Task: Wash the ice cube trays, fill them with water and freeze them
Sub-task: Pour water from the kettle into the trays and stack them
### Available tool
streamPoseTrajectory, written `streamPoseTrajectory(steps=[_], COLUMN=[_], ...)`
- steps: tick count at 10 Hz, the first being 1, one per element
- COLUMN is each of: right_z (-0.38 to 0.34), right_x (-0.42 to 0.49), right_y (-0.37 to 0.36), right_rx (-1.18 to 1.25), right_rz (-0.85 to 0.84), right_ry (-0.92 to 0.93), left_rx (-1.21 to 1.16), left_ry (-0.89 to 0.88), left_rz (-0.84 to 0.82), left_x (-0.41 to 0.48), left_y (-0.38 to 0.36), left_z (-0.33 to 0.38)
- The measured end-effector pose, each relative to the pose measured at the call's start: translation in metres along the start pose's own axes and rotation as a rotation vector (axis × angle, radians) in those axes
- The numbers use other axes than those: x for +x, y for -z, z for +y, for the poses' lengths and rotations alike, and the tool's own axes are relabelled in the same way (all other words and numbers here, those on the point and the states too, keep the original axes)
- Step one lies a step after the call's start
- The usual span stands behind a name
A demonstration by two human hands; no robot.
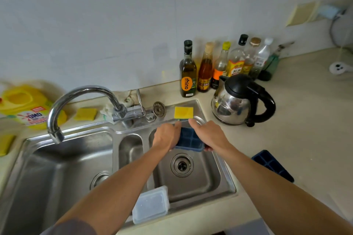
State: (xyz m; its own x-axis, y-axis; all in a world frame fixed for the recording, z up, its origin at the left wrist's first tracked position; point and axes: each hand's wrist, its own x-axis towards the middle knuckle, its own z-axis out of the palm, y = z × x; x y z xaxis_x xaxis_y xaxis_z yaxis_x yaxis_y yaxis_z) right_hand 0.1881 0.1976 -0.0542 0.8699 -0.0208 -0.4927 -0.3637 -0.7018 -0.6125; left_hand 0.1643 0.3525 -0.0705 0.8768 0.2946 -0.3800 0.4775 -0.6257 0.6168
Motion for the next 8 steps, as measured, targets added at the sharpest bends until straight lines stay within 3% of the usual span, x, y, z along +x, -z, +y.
streamPoseTrajectory(steps=[1, 5, 6, 8], right_z=[-0.002, -0.013, -0.021, -0.030], right_x=[0.001, -0.002, -0.002, -0.013], right_y=[0.005, 0.006, 0.009, 0.004], right_rx=[0.013, -0.042, -0.107, -0.273], right_rz=[0.014, 0.037, -0.017, 0.065], right_ry=[0.020, 0.124, 0.147, 0.223], left_rx=[0.004, 0.106, 0.176, 0.238], left_ry=[-0.012, -0.064, -0.124, -0.204], left_rz=[-0.045, 0.031, 0.027, 0.046], left_x=[-0.001, 0.004, 0.006, 0.001], left_y=[0.004, 0.025, 0.028, 0.028], left_z=[0.008, 0.018, 0.014, 0.024])
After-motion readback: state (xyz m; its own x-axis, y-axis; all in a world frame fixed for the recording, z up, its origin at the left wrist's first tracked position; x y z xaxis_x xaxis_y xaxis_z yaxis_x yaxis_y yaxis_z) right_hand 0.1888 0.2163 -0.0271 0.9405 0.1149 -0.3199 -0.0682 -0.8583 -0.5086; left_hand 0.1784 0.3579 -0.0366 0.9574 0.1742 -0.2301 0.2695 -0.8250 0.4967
